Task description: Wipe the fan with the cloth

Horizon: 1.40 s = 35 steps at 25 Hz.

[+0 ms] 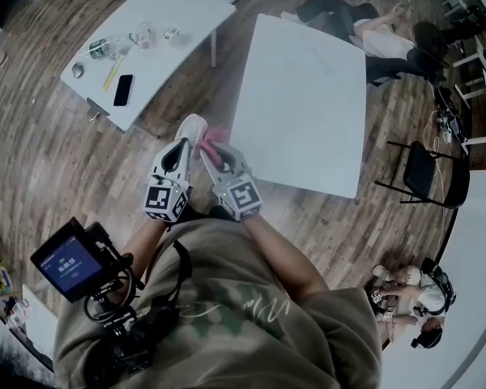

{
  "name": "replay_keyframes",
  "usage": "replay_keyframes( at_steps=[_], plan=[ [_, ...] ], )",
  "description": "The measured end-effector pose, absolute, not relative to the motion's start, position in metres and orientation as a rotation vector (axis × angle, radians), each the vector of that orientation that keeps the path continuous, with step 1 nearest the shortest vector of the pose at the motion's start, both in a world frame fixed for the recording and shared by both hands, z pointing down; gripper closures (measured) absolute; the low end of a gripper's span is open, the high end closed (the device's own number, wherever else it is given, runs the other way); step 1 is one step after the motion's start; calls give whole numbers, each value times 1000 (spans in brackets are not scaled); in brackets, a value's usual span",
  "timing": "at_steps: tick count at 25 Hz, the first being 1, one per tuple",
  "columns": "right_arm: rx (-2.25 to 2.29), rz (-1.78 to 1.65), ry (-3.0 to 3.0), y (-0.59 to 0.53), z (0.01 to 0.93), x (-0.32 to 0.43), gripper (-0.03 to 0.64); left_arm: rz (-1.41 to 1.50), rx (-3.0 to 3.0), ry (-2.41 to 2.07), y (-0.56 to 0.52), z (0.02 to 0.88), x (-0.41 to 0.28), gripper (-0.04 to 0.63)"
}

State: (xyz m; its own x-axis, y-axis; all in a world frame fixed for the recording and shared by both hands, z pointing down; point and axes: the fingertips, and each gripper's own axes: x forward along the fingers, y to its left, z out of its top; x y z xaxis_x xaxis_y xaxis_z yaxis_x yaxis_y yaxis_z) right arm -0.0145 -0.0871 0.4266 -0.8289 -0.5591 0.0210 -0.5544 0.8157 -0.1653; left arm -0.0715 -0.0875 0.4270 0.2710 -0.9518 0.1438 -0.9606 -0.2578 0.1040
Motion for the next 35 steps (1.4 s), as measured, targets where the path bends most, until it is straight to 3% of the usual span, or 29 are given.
replay_keyframes(
  at_steps=[35],
  plan=[
    [-994, -346, 2960, -137, 429, -13, 518, 50, 2308, -1843, -88, 429, -81, 575]
  ],
)
